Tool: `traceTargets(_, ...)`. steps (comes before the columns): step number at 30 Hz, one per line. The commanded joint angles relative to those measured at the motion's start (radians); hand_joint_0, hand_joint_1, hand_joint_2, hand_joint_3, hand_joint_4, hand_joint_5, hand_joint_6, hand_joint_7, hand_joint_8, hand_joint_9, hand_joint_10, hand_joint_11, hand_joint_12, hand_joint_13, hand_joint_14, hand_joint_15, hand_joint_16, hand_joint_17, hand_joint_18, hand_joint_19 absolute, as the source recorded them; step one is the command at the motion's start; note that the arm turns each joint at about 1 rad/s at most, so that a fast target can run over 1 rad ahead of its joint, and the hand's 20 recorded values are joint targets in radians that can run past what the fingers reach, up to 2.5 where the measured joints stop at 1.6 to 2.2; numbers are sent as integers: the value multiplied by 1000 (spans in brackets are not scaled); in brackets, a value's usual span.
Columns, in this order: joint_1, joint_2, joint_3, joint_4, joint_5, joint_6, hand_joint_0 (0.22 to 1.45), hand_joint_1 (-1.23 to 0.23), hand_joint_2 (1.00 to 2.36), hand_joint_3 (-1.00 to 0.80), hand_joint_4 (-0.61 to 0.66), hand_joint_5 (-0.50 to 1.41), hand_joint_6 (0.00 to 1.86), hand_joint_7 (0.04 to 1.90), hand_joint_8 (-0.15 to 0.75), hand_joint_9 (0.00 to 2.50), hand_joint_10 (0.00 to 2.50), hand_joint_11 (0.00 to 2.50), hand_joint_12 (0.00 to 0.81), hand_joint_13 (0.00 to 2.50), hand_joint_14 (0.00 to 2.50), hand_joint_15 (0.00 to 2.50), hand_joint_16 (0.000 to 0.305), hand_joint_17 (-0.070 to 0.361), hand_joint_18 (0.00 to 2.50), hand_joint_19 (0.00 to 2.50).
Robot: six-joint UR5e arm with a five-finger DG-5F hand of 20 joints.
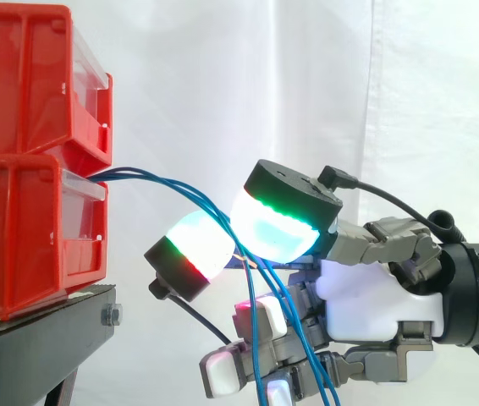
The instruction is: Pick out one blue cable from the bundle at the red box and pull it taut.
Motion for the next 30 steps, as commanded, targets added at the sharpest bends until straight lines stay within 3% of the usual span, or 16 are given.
traceTargets(1,1,0,0,-5,0,0,706,-913,1015,-351,-183,-109,923,941,282,1105,28,774,307,831,18,476,43,98,924,619)
traceTargets(8,-1,0,0,-20,-2,2,741,-956,1000,-499,-221,-111,946,865,280,1127,30,782,303,840,19,468,43,96,943,614)
traceTargets(14,-1,0,0,-22,-2,2,699,-994,1000,-500,-202,-100,945,862,280,1179,29,802,297,869,18,481,42,94,958,621)
traceTargets(22,-1,10,0,-29,-17,2,545,-872,1000,-500,-139,-74,926,846,297,1280,29,822,304,923,20,489,44,99,1009,631)
traceTargets(30,-1,36,0,-92,-31,0,513,-800,1000,-500,-154,-56,906,892,290,1338,30,790,309,957,17,478,45,102,1053,630)
